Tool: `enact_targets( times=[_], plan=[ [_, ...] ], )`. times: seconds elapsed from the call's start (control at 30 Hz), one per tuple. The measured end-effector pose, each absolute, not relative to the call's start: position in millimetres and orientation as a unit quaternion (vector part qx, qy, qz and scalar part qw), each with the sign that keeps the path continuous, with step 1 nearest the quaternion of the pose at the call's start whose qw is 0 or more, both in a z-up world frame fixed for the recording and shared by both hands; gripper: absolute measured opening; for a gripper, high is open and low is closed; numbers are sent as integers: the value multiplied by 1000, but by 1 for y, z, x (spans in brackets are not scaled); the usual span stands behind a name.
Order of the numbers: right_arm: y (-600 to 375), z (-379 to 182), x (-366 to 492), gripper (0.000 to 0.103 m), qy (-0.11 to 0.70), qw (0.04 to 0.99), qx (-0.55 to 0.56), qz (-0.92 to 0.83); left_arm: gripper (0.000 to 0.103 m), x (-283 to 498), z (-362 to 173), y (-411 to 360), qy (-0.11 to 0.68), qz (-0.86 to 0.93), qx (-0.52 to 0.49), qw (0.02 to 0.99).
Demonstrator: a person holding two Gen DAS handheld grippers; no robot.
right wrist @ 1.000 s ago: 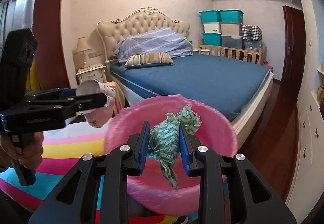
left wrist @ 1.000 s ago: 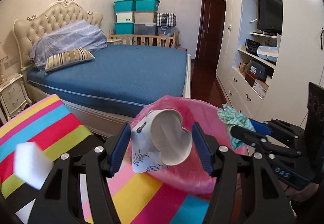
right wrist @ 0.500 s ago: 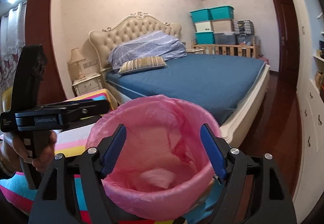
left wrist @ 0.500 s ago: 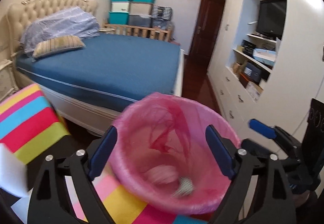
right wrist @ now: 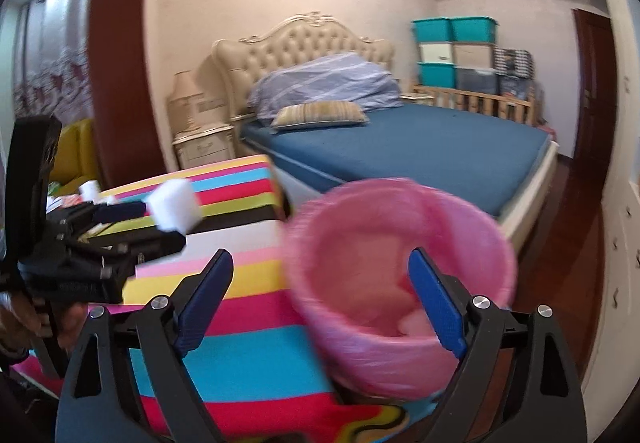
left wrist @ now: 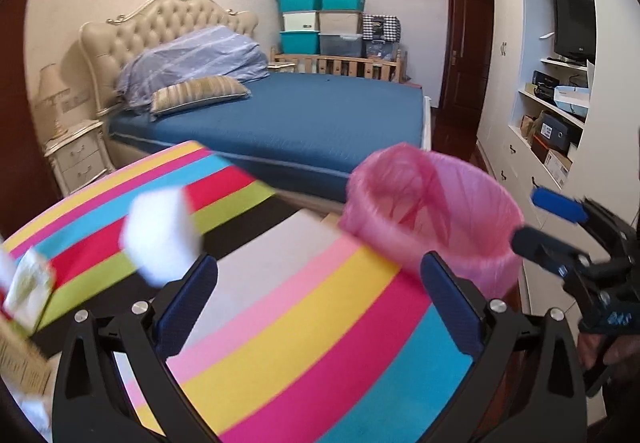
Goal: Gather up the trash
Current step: 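Move both tools back over the table, then grasp the white foam pouch with the right gripper while the left grasps the pink foam net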
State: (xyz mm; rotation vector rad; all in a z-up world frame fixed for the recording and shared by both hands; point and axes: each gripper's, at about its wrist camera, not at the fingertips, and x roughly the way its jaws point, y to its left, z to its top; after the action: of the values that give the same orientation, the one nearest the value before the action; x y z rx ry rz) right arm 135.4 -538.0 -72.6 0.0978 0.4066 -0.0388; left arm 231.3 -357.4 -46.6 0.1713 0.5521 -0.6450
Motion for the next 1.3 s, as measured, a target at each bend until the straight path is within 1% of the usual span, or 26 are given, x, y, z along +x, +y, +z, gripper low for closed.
enact_targets(
  times=[0.1, 0.23, 0.4, 0.53, 0.7, 0.93, 1.13, 1.2, 1.27, 1.3],
  plan=[
    [-503, -71, 139, 84, 206, 977, 50, 17, 98, 207, -47, -301, 253, -284, 95, 920],
    [-449, -77, 148, 84, 226, 970, 49, 78, 98, 182, -47, -229, 255, -249, 95, 930],
    [-369, -87, 149, 84, 249, 958, 28, 140, 98, 155, -51, -126, 262, -163, 72, 948],
    [-314, -95, 152, 84, 270, 945, 13, 185, 98, 139, -52, -58, 265, -90, 54, 958],
    [-259, -110, 161, 84, 300, 928, -1, 222, 98, 127, -62, -4, 282, -16, 49, 958],
    [-204, -121, 177, 84, 326, 913, -26, 244, 98, 111, -78, 49, 297, 27, 32, 954],
    [-182, -123, 185, 84, 346, 904, -36, 248, 98, 101, -79, 76, 301, 32, 0, 953],
    [-174, -125, 191, 84, 356, 902, -46, 242, 98, 104, -74, 71, 299, 32, -3, 954],
    [-168, -127, 194, 83, 364, 899, -50, 239, 98, 104, -71, 71, 301, 28, -7, 953],
    [-166, -127, 195, 78, 364, 900, -53, 236, 98, 105, -70, 70, 301, 27, -9, 953]
  ],
)
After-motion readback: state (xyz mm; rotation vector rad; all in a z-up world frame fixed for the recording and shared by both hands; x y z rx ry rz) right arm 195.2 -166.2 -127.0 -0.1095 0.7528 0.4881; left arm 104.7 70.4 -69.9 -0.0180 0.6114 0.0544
